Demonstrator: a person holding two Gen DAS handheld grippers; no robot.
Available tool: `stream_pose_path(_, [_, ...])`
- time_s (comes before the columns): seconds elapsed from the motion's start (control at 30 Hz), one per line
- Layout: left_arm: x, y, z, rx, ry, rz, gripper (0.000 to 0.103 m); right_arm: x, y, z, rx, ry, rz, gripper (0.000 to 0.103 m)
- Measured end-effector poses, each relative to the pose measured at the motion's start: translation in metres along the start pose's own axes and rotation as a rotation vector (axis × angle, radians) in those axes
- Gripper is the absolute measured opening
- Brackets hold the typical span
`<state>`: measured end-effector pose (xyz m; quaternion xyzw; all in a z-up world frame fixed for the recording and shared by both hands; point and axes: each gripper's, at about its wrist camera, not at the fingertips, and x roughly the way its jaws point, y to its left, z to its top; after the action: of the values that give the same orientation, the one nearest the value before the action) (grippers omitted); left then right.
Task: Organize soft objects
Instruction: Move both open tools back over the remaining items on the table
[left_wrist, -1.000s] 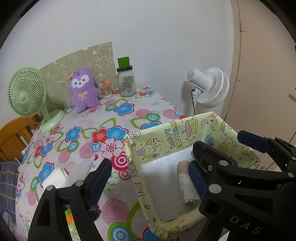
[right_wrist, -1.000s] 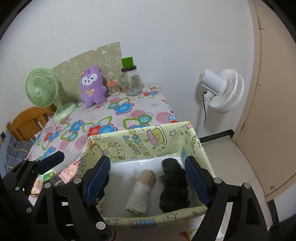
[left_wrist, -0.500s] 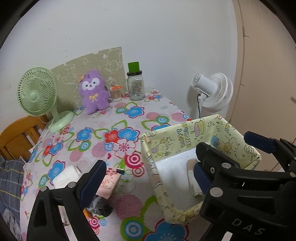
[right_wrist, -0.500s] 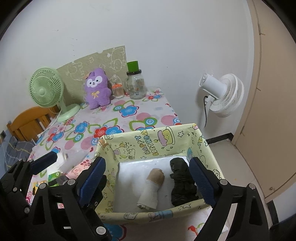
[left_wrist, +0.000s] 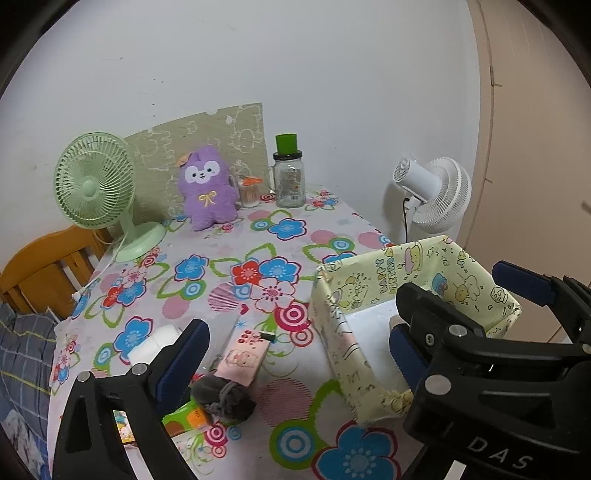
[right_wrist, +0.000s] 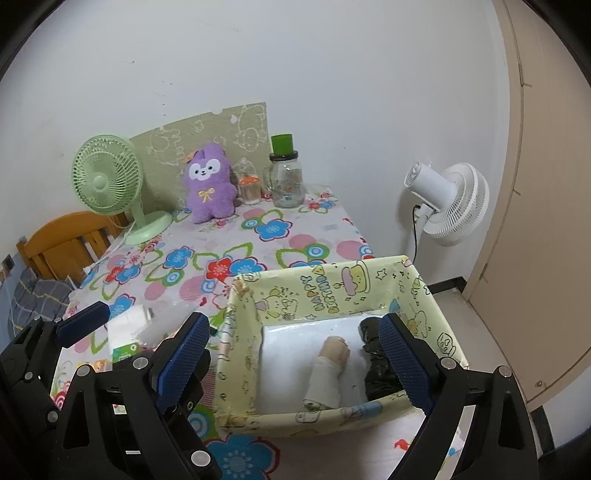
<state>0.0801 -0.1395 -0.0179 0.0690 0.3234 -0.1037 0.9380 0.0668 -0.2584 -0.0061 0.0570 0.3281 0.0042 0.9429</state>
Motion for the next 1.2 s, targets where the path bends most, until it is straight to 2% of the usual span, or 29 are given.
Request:
stream_pose_path(0.47, [-0.022,0.024,-0.011,-0.015,-0.028,0.035,0.103,-0.020,0.035,-0.004,-0.038,-0.043,0.019,0.097])
stream_pose_path(0.97, [-0.041,0.052,-0.022,-0.032,-0.065,0.020,0.103,-0.032,0.070,-0.012,-0.044,-0.073,0.032,0.100])
stream_pose_path(1.2, [-0.049,0.066,-0.029,-0.038,-0.077,0.036,0.103,-0.037,0.089,-0.016,-0.069,-0.085,0.047,0.100])
